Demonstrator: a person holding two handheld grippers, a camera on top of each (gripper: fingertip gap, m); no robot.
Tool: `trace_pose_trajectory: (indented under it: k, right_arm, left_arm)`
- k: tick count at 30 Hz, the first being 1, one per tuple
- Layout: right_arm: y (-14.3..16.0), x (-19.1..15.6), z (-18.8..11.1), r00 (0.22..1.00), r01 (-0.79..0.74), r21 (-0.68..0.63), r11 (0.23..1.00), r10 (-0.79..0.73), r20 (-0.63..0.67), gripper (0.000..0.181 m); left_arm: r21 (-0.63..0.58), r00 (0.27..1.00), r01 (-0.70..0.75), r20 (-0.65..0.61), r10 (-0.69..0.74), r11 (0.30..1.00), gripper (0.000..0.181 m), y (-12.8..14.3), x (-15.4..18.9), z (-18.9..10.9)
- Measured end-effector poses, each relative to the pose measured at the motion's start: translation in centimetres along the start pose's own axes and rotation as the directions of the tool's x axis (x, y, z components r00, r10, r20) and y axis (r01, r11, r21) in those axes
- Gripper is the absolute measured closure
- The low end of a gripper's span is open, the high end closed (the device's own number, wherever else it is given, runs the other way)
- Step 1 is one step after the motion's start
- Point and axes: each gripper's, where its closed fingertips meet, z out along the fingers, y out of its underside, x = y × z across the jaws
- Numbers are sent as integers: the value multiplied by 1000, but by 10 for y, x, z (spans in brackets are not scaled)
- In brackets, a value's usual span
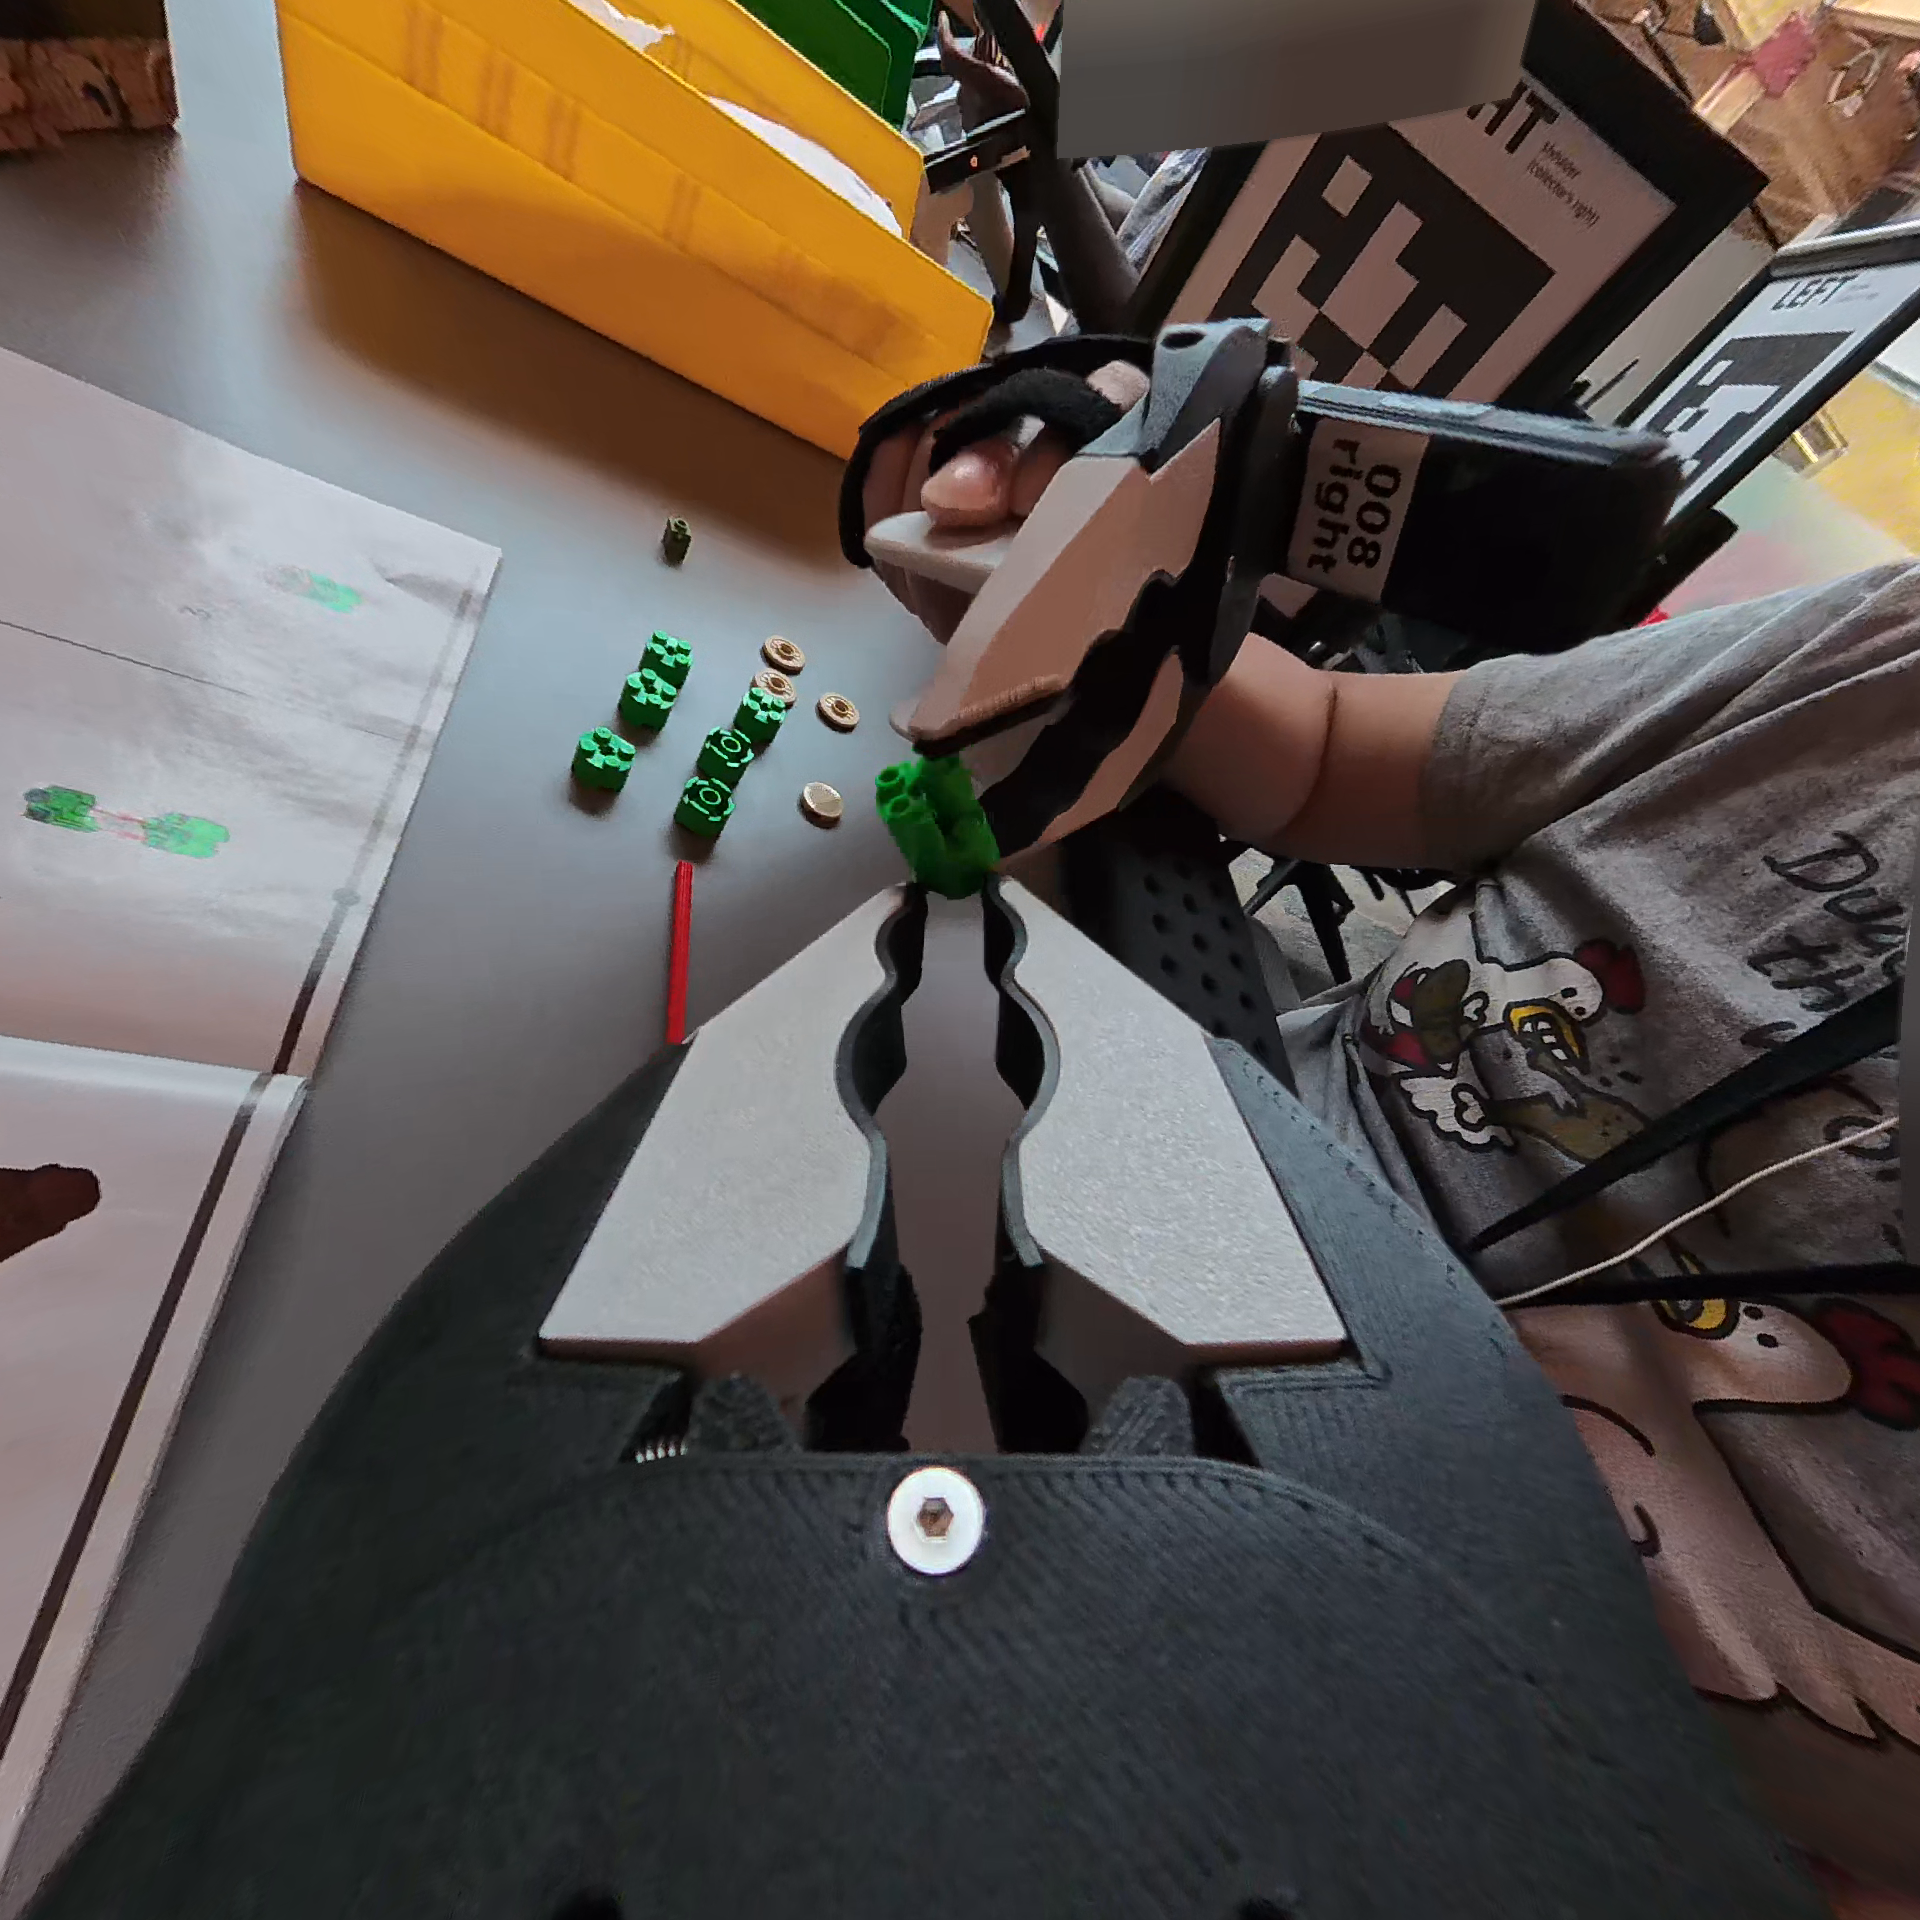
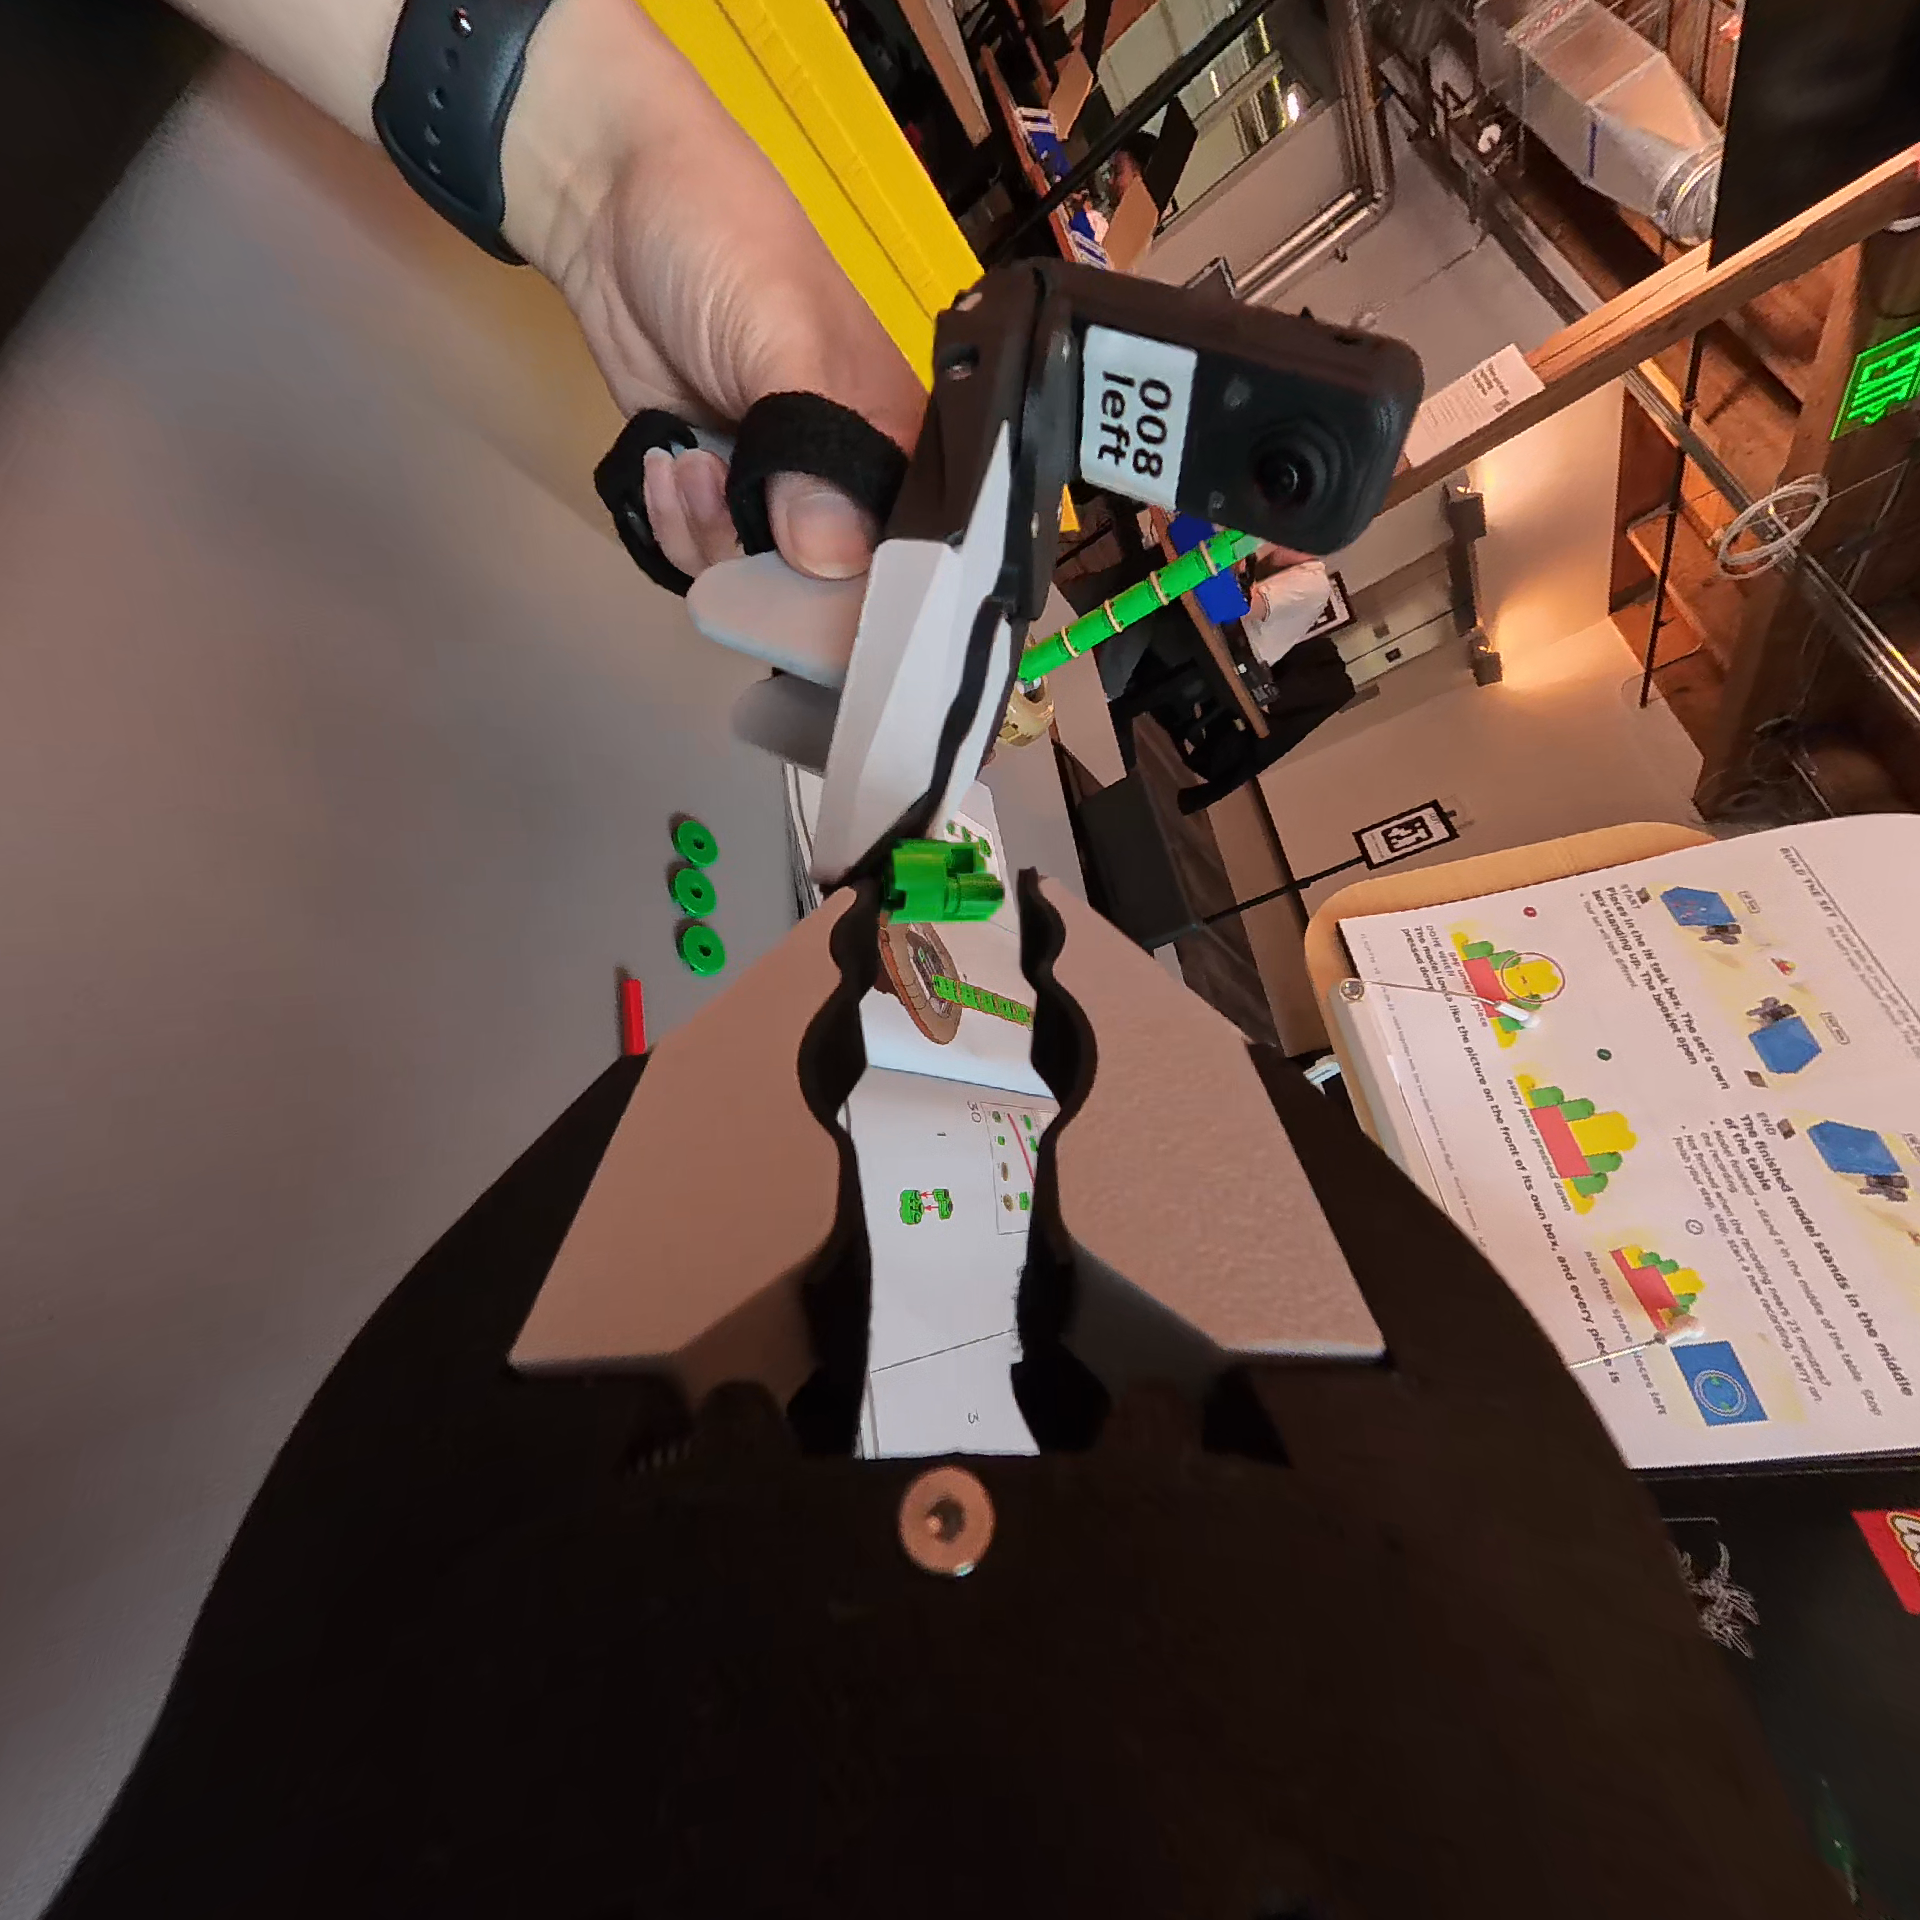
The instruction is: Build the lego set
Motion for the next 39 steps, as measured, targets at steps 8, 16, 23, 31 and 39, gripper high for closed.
trace_pose_trajectory:
  k: [8,16,23,31,39]
  right_arm:
    - [5,-3,0,1000,0,-23,1000,1,26,160]
    - [-5,6,-4,999,24,15,1000,-24,-34,160]
    - [-34,23,-15,989,11,148,989,11,-148,161]
    - [-48,28,-20,976,67,176,982,-27,-217,160]
    - [-53,34,-23,971,37,217,975,16,-237,160]
  left_arm:
    - [2,1000,-10,10,10,1000,172,2,-5,2]
    - [106,993,70,-97,-60,992,159,-13,3,-5]
    - [220,955,94,-296,-26,971,163,-33,34,-16]
    - [270,921,112,-390,2,956,165,-40,49,-14]
    - [316,902,112,-430,37,942,168,-46,57,-17]
